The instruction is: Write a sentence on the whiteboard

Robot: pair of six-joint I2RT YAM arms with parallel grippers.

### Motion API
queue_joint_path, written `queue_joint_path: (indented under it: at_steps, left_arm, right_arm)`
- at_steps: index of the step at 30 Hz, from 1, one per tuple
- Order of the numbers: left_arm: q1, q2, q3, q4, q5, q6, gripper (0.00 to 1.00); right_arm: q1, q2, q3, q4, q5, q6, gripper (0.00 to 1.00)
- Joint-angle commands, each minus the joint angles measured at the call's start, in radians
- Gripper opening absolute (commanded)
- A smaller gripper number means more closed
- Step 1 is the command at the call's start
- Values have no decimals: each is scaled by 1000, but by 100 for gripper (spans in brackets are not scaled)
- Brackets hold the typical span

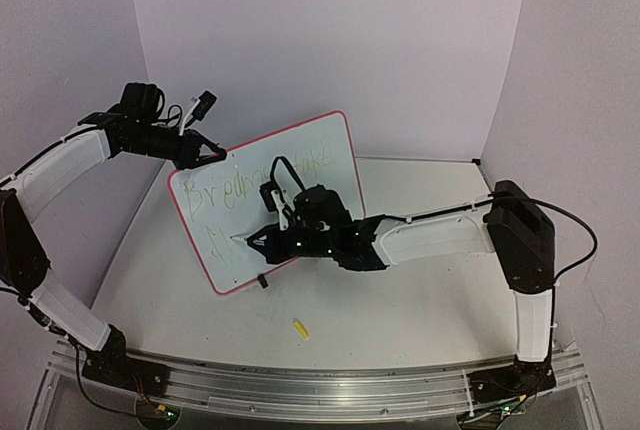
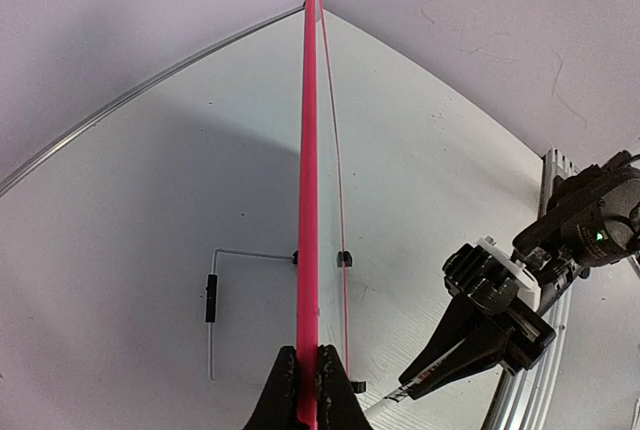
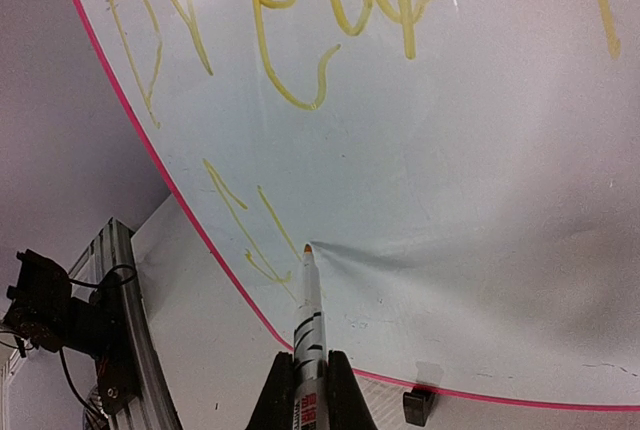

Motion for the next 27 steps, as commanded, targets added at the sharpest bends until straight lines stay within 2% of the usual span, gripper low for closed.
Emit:
queue_joint_path:
  at_steps: [1,14,27]
  left_arm:
    - [-61,60,-46,-86,27,39,0]
    - [-62,59,-45,-86,27,38,0]
    - [-64,61,-45,-85,27,38,0]
  right_arm:
    - [-4,17,15,8,31,18,0]
    - [-4,0,-70,5,29,55,0]
    - [-5,-84,-61,62,-34,-18,0]
